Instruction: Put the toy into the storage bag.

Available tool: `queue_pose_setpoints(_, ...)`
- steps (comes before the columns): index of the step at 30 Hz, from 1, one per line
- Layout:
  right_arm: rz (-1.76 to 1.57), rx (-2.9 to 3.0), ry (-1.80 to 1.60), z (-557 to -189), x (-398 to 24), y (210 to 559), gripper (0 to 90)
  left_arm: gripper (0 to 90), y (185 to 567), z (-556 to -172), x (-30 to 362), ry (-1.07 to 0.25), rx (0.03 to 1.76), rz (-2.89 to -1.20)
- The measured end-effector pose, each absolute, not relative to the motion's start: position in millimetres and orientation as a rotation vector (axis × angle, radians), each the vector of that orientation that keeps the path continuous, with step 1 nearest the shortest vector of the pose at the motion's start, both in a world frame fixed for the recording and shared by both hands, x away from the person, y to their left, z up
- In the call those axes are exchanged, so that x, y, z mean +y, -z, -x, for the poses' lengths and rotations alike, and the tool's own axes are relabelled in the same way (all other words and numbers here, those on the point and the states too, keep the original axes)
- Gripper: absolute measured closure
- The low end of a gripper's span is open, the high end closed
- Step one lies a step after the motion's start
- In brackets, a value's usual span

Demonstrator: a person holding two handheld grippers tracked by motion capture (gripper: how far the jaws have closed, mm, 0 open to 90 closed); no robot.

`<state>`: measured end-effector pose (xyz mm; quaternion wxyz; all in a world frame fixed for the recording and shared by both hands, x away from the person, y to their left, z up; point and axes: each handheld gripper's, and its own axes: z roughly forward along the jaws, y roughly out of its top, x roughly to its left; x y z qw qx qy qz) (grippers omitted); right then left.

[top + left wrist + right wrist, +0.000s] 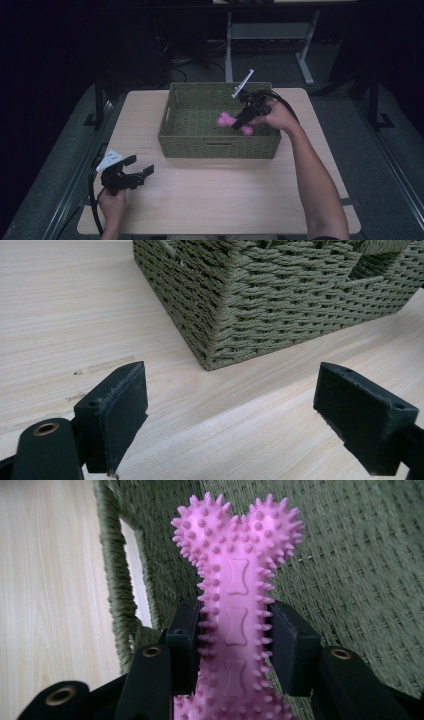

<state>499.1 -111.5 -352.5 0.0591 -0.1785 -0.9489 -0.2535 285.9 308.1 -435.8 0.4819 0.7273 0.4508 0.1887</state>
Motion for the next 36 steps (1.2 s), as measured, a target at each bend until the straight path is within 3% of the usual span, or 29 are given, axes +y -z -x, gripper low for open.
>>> queue_pose_setpoints(36,0.557,-2.838,0.73,-499.2,-103.8,375.3,57.7,13.6,435.7,-285.8,310.4,-0.458,1.104,-1.758)
